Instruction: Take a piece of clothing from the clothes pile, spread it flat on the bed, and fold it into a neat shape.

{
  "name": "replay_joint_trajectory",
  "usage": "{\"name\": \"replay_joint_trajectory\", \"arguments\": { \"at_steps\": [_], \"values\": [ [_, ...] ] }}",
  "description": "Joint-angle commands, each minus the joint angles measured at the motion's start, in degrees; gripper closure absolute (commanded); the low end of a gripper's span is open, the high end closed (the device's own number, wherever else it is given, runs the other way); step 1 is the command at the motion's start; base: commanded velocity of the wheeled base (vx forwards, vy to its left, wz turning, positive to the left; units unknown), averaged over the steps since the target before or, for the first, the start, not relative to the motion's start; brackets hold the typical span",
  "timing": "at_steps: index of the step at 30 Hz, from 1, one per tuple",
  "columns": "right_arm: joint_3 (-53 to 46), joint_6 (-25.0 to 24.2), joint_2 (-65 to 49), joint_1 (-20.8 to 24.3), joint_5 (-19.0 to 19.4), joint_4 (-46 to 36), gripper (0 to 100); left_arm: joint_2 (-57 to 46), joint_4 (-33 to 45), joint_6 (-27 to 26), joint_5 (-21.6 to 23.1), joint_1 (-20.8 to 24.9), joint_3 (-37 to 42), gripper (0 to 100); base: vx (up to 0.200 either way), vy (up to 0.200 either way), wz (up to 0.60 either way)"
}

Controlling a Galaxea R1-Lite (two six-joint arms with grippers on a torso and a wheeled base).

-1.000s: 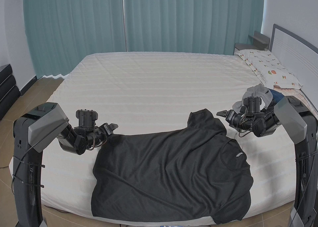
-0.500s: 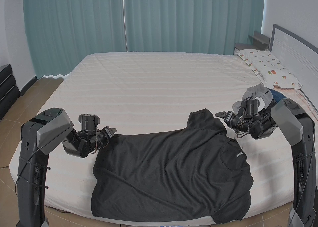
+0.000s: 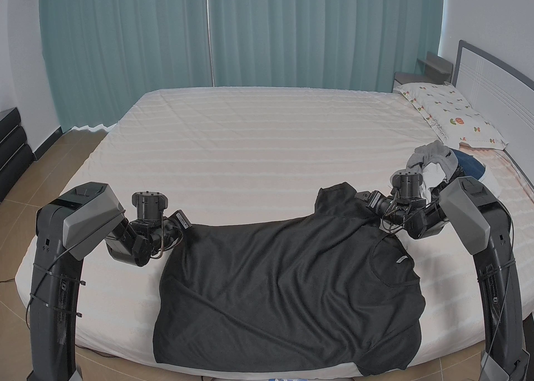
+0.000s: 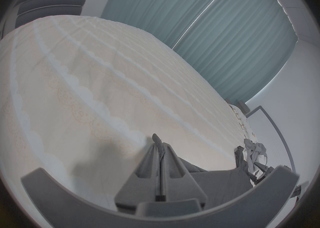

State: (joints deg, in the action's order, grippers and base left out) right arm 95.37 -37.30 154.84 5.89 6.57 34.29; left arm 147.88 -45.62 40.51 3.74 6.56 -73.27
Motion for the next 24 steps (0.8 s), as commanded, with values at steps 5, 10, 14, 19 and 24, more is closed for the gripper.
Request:
{"name": "replay_joint_trajectory", "arguments": {
  "at_steps": [5,10,14,19,24],
  "values": [
    [1.22,1.18,2.39,0.53,-0.59,0.25,100,-0.40,-0.17,0.27,-0.05,0.38,0.32,100,0.000,0.000,0.00],
    [2.81,0.39,2.48,0.09,-2.35,1.39,100,-0.58,-0.26,0.18,-0.31,0.38,0.23,100,0.000,0.000,0.00],
    [4.21,0.21,2.48,-0.53,-4.55,2.89,100,-0.84,-0.35,0.01,-1.81,0.38,-0.21,100,0.000,0.000,0.00],
    [7.11,-1.02,1.78,-2.20,-5.16,3.59,100,-1.63,-0.17,-1.13,-4.97,0.38,-3.46,100,0.000,0.000,0.00],
    [5.88,-1.28,1.25,-2.55,-4.46,2.97,100,-2.07,0.09,-4.03,-5.32,0.38,-3.90,100,0.000,0.000,0.00]
  ]
}}
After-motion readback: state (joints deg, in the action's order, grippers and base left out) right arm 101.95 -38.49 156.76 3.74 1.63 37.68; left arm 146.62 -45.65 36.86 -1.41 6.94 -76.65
